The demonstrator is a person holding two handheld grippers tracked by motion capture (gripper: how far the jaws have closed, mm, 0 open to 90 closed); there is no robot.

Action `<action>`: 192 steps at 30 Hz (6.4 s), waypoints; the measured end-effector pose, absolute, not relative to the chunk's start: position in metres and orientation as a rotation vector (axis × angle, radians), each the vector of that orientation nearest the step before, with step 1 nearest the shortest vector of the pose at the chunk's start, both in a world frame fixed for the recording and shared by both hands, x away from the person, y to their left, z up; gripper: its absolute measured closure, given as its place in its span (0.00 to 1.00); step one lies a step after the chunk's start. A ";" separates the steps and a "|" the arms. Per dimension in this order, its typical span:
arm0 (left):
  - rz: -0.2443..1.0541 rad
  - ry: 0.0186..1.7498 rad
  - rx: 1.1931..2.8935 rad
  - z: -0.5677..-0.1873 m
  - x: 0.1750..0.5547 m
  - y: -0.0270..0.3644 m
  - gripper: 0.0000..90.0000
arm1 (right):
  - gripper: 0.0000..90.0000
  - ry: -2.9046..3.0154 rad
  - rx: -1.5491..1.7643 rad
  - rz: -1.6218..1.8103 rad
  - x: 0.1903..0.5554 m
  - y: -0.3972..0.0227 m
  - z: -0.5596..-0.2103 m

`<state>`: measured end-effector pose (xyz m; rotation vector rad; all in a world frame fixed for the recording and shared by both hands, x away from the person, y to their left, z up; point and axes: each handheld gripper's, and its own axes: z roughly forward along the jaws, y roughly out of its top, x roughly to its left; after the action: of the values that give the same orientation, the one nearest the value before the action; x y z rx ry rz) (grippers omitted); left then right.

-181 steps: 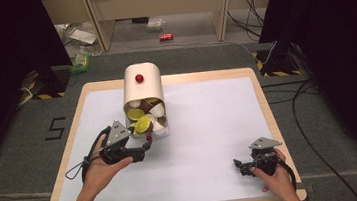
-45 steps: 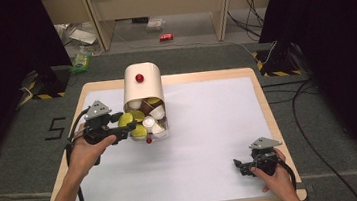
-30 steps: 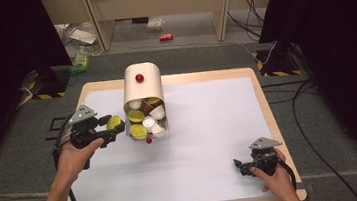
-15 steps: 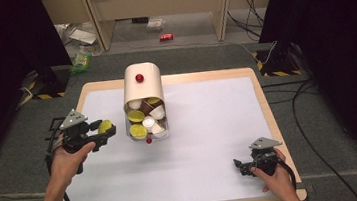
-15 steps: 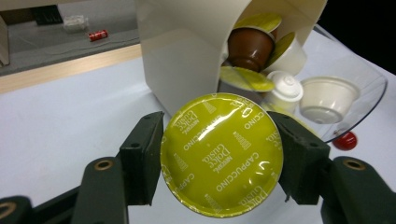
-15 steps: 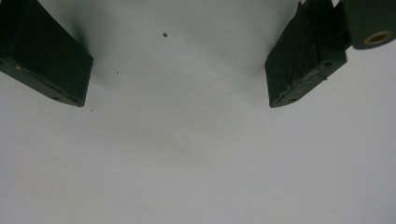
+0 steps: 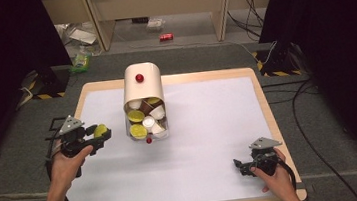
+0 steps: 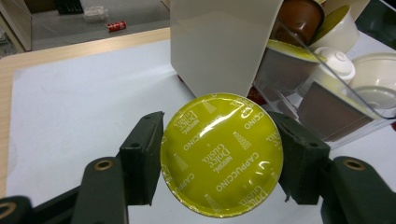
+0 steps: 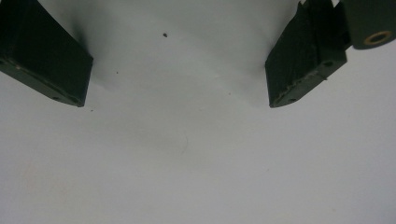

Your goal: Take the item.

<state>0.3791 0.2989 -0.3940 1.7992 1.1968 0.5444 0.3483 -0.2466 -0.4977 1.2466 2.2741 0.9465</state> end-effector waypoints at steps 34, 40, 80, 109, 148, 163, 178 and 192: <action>0.515 1.313 1.838 -0.461 0.391 0.297 0.44 | 0.09 2.274 1.246 0.947 0.348 -0.247 -0.498; 0.514 1.339 1.848 -0.469 0.395 0.299 0.44 | 0.09 2.274 1.247 0.947 0.348 -0.247 -0.498; 0.518 1.395 1.876 -0.488 0.407 0.301 0.37 | 0.09 2.274 1.254 0.945 0.348 -0.246 -0.498; 0.577 1.373 1.856 -0.469 0.384 0.295 0.18 | 0.09 2.275 1.249 0.945 0.348 -0.247 -0.498; 0.579 1.301 1.837 -0.468 0.340 0.283 0.18 | 0.09 2.274 1.253 0.945 0.348 -0.246 -0.498; 0.567 1.290 1.838 -0.477 0.331 0.278 0.19 | 0.09 2.274 1.253 0.945 0.348 -0.246 -0.498; 0.540 1.298 1.882 -0.492 0.324 0.274 0.20 | 0.09 2.273 1.251 0.947 0.348 -0.246 -0.498; 0.523 1.287 1.917 -0.502 0.314 0.270 0.20 | 0.09 2.274 1.247 0.947 0.348 -0.247 -0.498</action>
<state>0.3144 0.2697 -0.5015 1.9168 1.2871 0.5234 0.3484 -0.2465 -0.4977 1.2468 2.2741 0.9465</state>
